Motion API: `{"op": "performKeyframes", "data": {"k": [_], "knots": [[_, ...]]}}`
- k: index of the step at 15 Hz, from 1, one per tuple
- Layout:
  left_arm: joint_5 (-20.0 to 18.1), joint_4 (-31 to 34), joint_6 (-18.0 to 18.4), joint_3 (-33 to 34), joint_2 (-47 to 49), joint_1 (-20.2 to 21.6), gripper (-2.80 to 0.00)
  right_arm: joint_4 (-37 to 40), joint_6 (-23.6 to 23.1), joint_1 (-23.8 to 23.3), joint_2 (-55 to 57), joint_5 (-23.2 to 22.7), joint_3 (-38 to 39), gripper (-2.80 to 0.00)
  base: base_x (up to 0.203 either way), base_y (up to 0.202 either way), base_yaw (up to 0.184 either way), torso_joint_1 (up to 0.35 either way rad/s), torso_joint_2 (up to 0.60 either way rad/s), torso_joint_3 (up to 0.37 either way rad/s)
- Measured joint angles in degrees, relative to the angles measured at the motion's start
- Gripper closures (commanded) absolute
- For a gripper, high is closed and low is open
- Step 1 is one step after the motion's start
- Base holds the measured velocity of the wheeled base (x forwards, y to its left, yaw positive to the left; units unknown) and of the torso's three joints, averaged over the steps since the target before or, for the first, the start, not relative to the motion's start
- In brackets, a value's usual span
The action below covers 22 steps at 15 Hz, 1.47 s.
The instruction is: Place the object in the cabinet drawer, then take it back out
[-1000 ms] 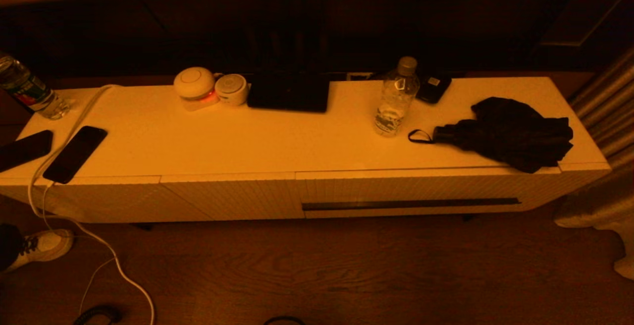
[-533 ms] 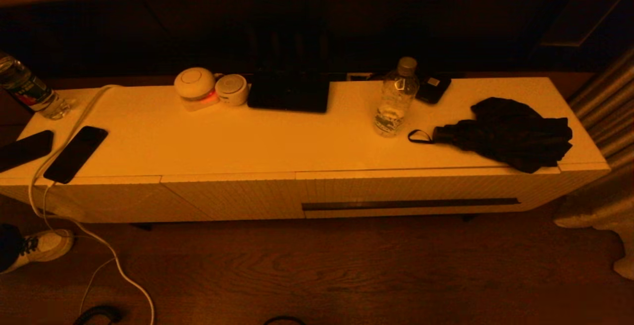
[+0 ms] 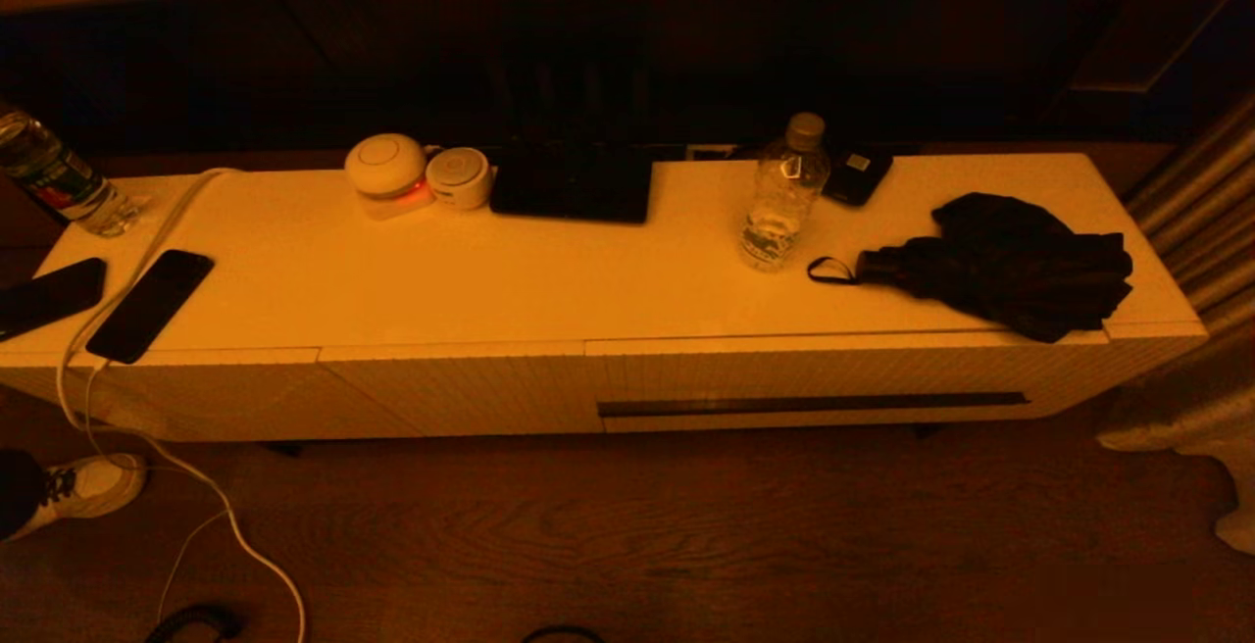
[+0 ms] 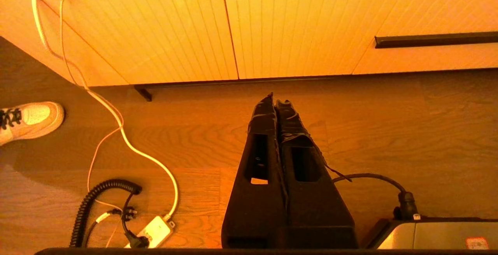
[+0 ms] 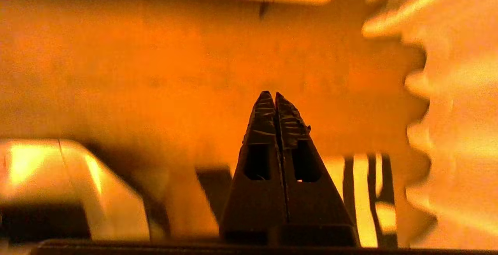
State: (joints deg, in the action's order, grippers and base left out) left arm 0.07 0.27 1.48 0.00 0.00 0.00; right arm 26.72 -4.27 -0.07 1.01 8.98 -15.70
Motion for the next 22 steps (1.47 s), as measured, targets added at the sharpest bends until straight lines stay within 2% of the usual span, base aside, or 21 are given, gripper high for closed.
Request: {"op": "performKeyframes", "data": {"k": [3,7,12,15,22], "knots": [[0.01,0.00,0.01,0.00,0.00,0.00,0.00,-8.09,0.00,0.02,-0.96,-0.44,3.74,0.00,0.000,0.000,0.000,0.000,0.00,0.000],[-0.02,-0.05,0.01,0.00,0.00,0.00,0.00,-16.98,-2.73,0.02,-1.23,-3.99,8.07,0.00,0.000,0.000,0.000,0.000,0.00,0.000],[-0.01,-0.01,0.01,0.00,0.00,0.00,0.00,-28.85,-1.95,0.02,-1.26,-9.44,14.61,0.00,0.000,0.000,0.000,0.000,0.00,0.000],[0.00,-0.02,0.00,0.00,0.00,0.00,0.00,-26.45,1.07,0.07,-1.26,-10.44,15.37,0.00,0.000,0.000,0.000,0.000,0.00,0.000],[0.00,0.00,0.01,0.00,0.00,0.00,0.00,-26.93,1.33,0.07,-1.23,-10.36,15.68,0.00,0.000,0.000,0.000,0.000,0.00,0.000]]}}
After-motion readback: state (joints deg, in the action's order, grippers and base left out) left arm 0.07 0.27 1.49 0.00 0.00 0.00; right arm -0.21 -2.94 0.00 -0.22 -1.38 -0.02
